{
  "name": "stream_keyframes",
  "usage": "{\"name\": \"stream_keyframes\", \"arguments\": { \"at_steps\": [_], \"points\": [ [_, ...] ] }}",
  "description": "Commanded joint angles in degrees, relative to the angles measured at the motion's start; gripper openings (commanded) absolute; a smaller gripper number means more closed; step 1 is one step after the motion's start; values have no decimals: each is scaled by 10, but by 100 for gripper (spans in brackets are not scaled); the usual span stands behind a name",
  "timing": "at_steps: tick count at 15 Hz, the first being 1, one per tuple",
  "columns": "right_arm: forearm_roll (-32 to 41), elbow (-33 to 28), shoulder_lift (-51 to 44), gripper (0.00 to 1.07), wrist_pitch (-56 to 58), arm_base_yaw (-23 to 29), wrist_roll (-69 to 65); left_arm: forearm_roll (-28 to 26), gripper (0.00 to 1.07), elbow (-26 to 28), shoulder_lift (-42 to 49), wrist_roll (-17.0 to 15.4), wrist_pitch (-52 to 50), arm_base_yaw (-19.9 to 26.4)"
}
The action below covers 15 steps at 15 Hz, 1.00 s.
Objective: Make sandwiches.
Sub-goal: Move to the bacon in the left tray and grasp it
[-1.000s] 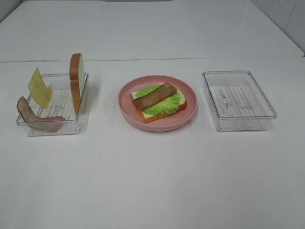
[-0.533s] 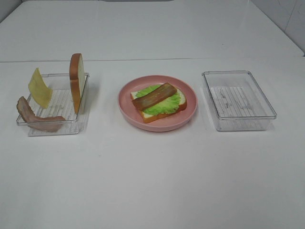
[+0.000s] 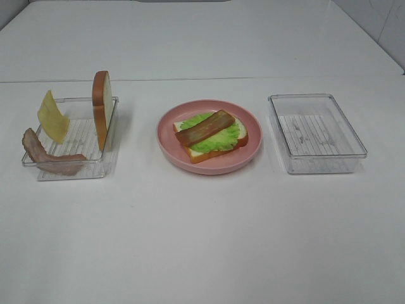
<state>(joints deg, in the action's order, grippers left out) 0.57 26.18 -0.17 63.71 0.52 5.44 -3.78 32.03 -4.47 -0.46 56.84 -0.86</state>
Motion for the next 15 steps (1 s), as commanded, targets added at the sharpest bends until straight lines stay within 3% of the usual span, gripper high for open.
{"name": "stream_keyframes", "arguments": {
  "at_steps": [1,3,4,7,12,15],
  "points": [
    [-1,-2,-18,99,-7,-2,4,-2,101,5,-81,1,-95,3],
    [-1,-2,-18,99,-7,-2,4,-4,101,5,-129,1,-135,3],
    [-1,-2,-18,99,-7,-2,4,-8,101,5,-195,1,-177,3],
    [-1,-2,-18,99,-7,-2,4,-17,101,9,-262,1,-193,3],
    [-1,-2,-18,99,-7,-2,4,-26,101,81,-496,1,-186,3],
    [-1,-2,-18,99,-7,-2,4,-28,101,112,-582,-1,-199,3]
  ]
}}
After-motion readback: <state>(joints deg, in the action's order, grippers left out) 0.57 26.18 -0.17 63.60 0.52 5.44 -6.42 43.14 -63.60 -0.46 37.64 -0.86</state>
